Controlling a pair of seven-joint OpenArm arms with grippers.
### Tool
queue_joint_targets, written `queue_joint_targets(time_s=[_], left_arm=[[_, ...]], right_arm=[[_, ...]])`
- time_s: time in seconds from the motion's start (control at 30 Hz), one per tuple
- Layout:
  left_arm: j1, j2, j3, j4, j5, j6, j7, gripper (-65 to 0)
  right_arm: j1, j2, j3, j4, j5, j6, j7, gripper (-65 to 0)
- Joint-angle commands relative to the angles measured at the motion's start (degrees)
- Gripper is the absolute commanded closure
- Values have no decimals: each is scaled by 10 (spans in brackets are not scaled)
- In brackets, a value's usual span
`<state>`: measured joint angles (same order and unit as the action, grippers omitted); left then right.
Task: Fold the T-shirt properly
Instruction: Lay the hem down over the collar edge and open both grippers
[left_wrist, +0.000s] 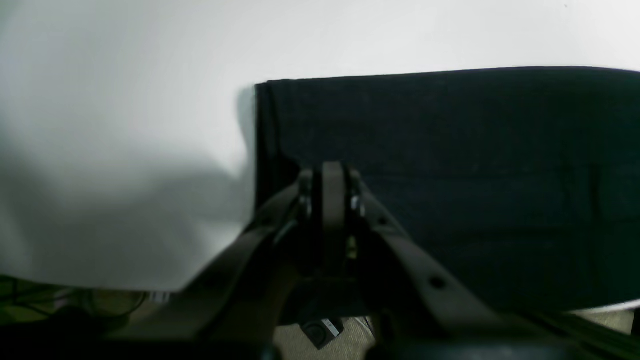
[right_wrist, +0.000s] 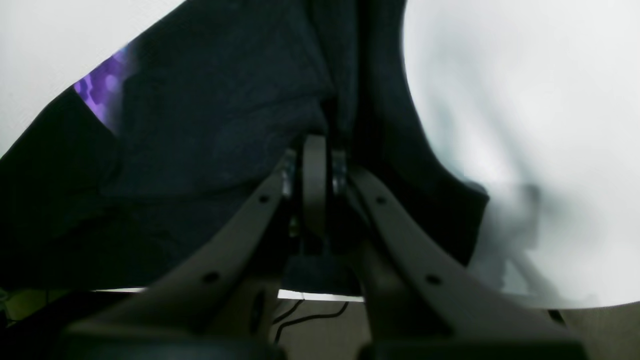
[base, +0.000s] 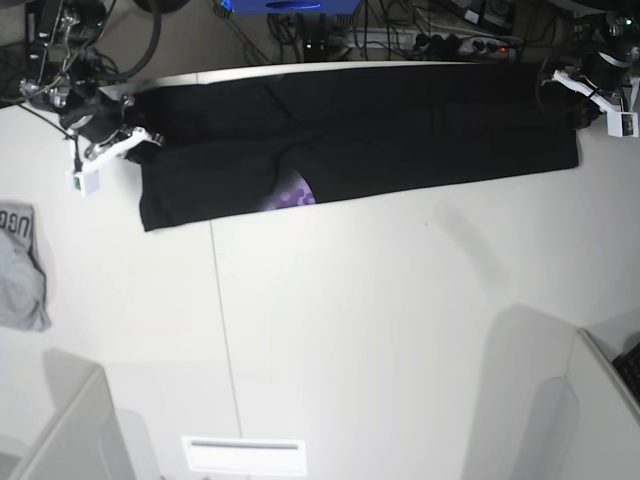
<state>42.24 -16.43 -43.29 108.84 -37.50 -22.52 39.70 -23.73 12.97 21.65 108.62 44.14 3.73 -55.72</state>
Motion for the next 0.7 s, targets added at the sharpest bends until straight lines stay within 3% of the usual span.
queue_joint_targets(time_s=[0.0, 0.1, 0.23, 0.3, 0.4, 0.47, 0.53, 0.63, 0.67], left_arm=[[6, -8, -7, 8, -4, 1, -12, -64], [7, -8, -8, 8, -4, 1, -12, -267], [11, -8, -46, 12, -8, 0, -12, -512], [8, -7, -61, 14, -9, -6, -12, -566], [6, -1, -66, 18, -11, -39, -12, -568], [2, 10, -67, 14, -25, -60, -12, -528], [-4, 19, -67, 10, -25, -65, -12, -413], [-26, 29, -63, -21, -20, -64, -12, -92], [-33, 29, -63, -34, -20, -64, -12, 0]], right_arm=[[-4, 7, 5, 8, 5, 1, 8, -107], [-15, 9, 5, 9, 5, -1, 27, -219], [-37, 10, 5, 11, 5, -1, 68, -221], [-47, 10, 5, 17, 5, 4, 99, -221], [-65, 10, 1, 40, 5, 4, 166, -221], [-74, 11, -2, 58, 5, 5, 204, -219], [-70, 11, -4, 62, 5, 28, 208, -183], [-52, 11, -30, 47, 5, 71, 195, 0], [-42, 11, -36, 39, 5, 74, 181, 0]])
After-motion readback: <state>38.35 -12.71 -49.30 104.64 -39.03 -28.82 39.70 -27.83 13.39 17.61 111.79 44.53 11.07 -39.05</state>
